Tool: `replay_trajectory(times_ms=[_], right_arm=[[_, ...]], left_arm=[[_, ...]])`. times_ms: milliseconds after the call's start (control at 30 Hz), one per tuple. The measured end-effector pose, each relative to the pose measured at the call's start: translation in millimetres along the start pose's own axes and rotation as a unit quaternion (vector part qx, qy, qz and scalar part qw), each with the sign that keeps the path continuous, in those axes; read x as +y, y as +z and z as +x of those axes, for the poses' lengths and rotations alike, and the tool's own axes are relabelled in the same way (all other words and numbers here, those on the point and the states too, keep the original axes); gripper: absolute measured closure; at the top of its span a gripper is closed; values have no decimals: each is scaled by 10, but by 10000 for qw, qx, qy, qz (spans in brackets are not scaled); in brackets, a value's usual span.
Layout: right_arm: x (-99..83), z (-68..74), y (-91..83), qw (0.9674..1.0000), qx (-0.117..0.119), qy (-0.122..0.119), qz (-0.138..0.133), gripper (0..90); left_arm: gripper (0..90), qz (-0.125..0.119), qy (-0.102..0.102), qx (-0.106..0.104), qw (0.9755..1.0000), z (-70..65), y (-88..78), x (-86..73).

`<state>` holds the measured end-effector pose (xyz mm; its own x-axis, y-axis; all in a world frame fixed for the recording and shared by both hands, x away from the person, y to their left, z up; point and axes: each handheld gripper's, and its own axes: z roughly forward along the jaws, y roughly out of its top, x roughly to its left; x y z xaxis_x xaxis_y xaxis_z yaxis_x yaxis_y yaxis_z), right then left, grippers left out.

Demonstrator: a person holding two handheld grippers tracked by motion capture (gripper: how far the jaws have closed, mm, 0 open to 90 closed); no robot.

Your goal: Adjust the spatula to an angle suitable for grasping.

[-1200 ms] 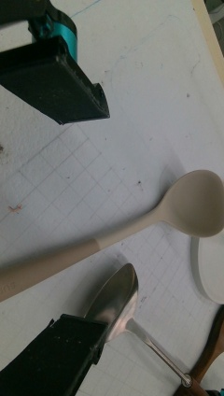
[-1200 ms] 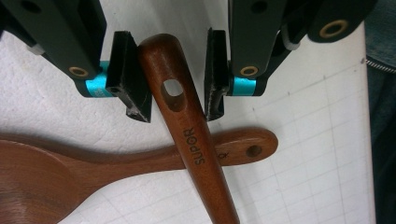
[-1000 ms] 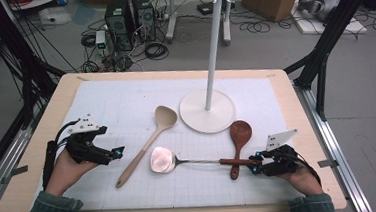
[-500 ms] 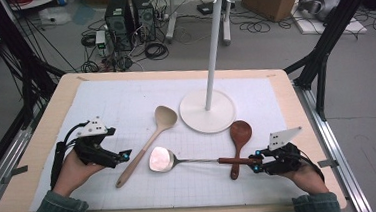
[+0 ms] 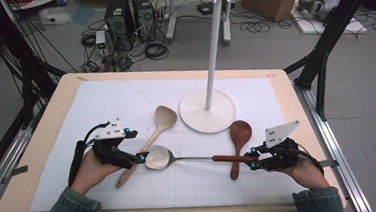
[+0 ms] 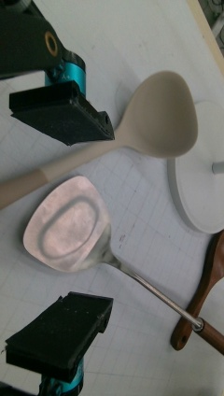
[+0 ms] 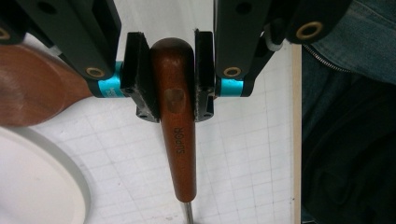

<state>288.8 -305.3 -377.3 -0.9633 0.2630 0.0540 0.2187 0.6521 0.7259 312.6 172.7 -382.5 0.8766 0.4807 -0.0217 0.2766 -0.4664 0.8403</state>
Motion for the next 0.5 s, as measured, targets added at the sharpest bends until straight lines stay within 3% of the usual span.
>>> replay_trajectory(times_ms=[500], right_arm=[[345, 19, -119, 9997, -60, -160, -150, 724]], left_arm=[[379, 62, 338, -634, 9974, -160, 349, 118]])
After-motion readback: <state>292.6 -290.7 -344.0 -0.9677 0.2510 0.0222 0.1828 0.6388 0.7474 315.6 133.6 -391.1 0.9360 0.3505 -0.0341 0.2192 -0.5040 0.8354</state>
